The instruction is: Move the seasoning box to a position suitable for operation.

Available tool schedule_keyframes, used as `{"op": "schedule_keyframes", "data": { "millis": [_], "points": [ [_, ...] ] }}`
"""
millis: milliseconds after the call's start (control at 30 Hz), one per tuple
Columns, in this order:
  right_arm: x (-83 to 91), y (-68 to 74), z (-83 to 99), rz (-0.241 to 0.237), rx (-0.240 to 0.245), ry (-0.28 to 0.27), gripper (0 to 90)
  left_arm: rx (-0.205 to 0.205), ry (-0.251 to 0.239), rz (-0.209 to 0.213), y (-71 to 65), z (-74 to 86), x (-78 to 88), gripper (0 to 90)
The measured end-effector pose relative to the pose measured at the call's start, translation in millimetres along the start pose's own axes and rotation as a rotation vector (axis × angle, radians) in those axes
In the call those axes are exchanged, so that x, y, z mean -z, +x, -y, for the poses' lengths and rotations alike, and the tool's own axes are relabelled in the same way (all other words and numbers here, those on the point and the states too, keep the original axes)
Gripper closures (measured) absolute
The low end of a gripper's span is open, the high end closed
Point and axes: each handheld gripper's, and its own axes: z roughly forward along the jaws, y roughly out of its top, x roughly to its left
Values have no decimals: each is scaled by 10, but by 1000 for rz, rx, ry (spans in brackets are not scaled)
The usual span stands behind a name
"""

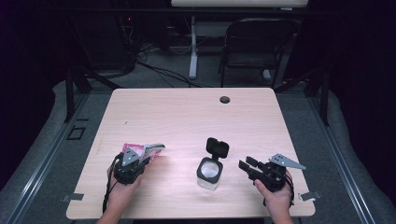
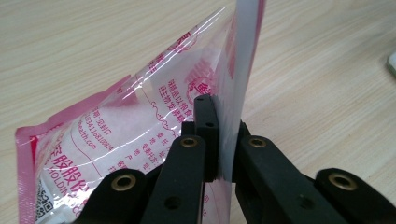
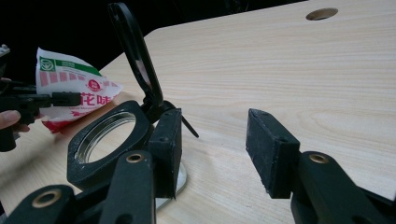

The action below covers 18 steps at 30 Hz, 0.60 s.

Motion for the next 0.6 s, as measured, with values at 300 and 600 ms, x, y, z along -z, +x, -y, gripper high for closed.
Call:
{"op": "schedule_keyframes", "data": {
  "millis": [300,600],
  "points": [
    [3,-3,1,1,-1,1,557,18,-33,-21,100,-49,141,900],
    [2,-4,3,1,-2,1,557,22,-44,-33,172,-76,205,900]
  ]
}}
